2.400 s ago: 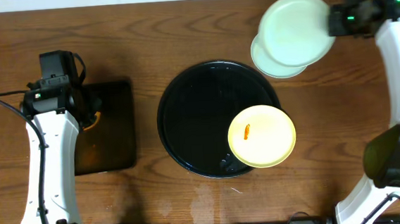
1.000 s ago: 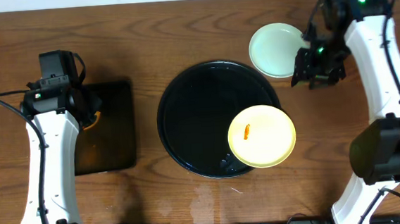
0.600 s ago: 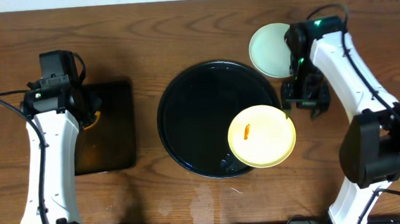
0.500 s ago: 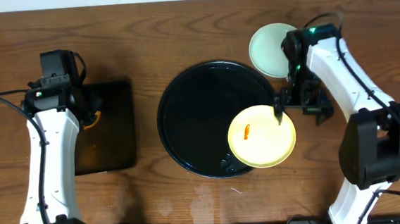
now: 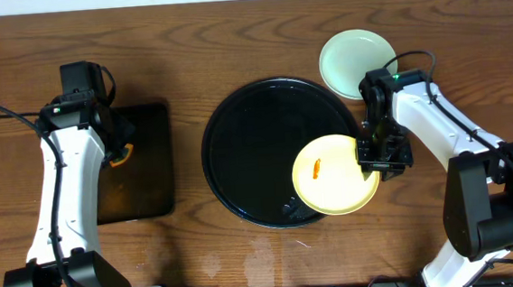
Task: Clean dirty plates on tray and stack at the side
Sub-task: 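Grasp the yellow plate rim with the right gripper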
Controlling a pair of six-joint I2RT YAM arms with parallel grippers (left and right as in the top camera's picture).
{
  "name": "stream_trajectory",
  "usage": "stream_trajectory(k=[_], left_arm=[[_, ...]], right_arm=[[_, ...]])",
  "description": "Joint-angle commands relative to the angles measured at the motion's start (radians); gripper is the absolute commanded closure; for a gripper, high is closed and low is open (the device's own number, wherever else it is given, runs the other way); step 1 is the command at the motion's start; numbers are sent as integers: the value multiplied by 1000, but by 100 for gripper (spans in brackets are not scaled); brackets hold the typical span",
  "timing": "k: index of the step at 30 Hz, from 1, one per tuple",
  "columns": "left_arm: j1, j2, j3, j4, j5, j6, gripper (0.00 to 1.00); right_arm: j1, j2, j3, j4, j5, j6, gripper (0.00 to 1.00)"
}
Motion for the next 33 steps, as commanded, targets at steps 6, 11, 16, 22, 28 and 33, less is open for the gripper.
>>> stream_trajectory(k=[6,11,16,22,28,33], left_arm=[[3,0,-6,1,-5,14,93],[3,0,-6,1,-5,14,92],[3,0,-6,2,-5,14,92],[3,0,-6,2,-5,14,92],[3,0,-6,1,-5,14,92],[3,0,-6,6,13,31,92]], right_arm=[[3,-8,-2,14,29,-5,72],[3,-8,-15,24,29,-5,71],[3,-8,-56,68,15,-5,77],[3,-9,-48,115,5,-5,99],[3,-9,61,79,-10,-53,99],[4,-9,175,130,-16,-142,99]])
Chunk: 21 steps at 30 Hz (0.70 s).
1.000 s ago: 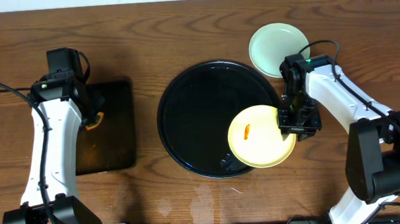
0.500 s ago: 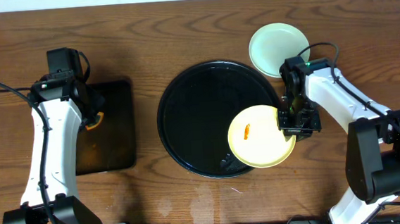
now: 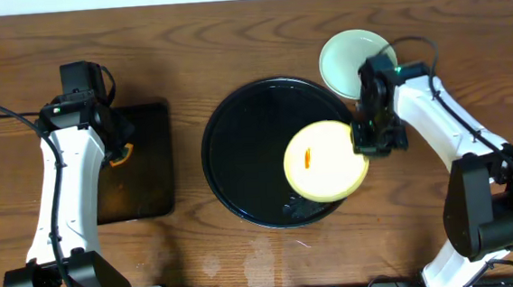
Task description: Clean dirty plates on tray and stack at the side
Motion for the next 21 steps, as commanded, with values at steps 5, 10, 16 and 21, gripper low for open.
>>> stream_trajectory(k=[5,10,16,21], left_arm=[[2,0,-6,58,237,199,92],[-19,0,-6,106,365,207,92],[-111,0,-6,182,465,206,92],[-231,4,-6,250,465,184,93]], right_arm=[[4,-1,67,169,-37,-105,99],[13,41,66,302,-110,-174,99],[70,157,66,380,-151,-177,99],[103,229,66,377,-154,-167,99]])
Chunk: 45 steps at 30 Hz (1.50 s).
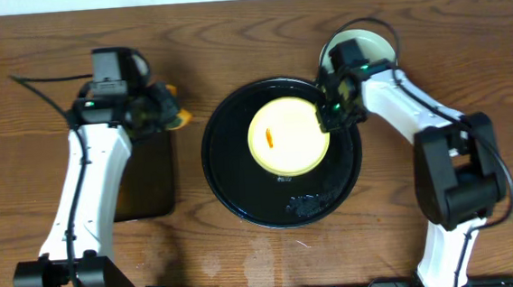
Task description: Clean dirty plates on tray and stack at the side
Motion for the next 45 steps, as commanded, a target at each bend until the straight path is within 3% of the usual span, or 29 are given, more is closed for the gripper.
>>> stream_trajectory(k=[1,11,18,21,26,31,35,45], left_arm=[[-79,8,-5,34,37,3,92],[-265,182,-5,193,38,-142,92],[-409,343,-5,394,85,-200,93],[-462,381,-5,446,82,-289,92],[-510,416,-5,425,15,-473,92],[-531,428,-5,348,-28,-481,92],[-521,428,-5,215,-181,-550,92],[-395,410,-3,158,-189,-566,92]], right_arm=[[20,22,11,-5,-26,-3,99],[23,22,11,-11,-30,20,99],[25,22,11,-2,-29,32,99],[24,22,11,-11,-29,32,99],[25,22,11,-15,-29,32,99],[24,22,11,-20,-22,32,99],[24,22,11,-20,-21,32,99],[24,22,11,-49,-10,32,99]])
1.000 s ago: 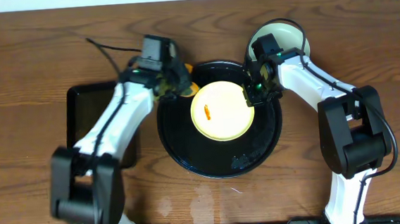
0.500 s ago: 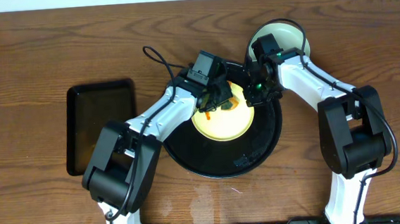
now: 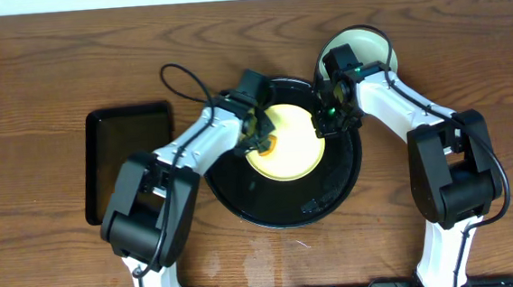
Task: Clean dirty plates on tray and stack at the side
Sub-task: 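Scrub the yellow plate with the sponge in the left gripper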
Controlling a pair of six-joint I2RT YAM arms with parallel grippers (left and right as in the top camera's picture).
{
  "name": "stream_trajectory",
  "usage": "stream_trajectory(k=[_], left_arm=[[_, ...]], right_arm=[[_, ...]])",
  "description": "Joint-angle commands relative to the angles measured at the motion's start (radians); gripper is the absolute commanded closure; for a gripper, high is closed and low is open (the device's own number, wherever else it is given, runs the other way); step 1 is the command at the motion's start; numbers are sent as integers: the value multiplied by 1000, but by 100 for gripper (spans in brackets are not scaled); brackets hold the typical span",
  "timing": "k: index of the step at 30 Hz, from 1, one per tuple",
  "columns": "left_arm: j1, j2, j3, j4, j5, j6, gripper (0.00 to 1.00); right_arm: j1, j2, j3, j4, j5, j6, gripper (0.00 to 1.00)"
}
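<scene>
A yellow plate (image 3: 295, 150) hangs over the round black tray (image 3: 242, 194), its right rim held by my right gripper (image 3: 321, 124), which is shut on it. From the left, my left gripper (image 3: 262, 139) reaches onto the plate's left part, shut on an orange-yellow sponge (image 3: 270, 145) that presses on the plate. No food mark shows on the bare part of the plate. A pale green plate (image 3: 363, 44) lies on the table behind the tray, partly hidden by the right arm.
A black rectangular tray (image 3: 126, 157) lies on the table at the left. Small dark bits (image 3: 301, 204) sit in the front of the round tray. Both arms cross over the round tray's rear half.
My left gripper has moved with the sponge from beside the rectangular tray to the yellow plate's left side. The plate sits slightly further right and forward over the round tray, and its orange mark is hidden.
At first my right gripper held the yellow plate, with an orange mark on it, at the round tray's front right, while the left gripper stayed at the rectangular tray. The plate then stood over the tray's middle, the left gripper came away with the sponge, and now the sponge is on the plate.
</scene>
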Motion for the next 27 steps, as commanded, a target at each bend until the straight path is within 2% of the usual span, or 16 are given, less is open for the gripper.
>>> stream_trajectory(k=[1,7,13,27], left_arm=[[61,-14,1,-16,-58,-19,93],[101,-91,14,-9,-34,-15,92],[74,-101,14,43,193,-11,92],[-87,31,13,172,195,-50,92]], right_arm=[[11,11,10,-16,34,4,99],[11,11,10,-17,45,5,99],[11,11,10,-14,45,5,99],[11,11,10,-18,44,5,99]])
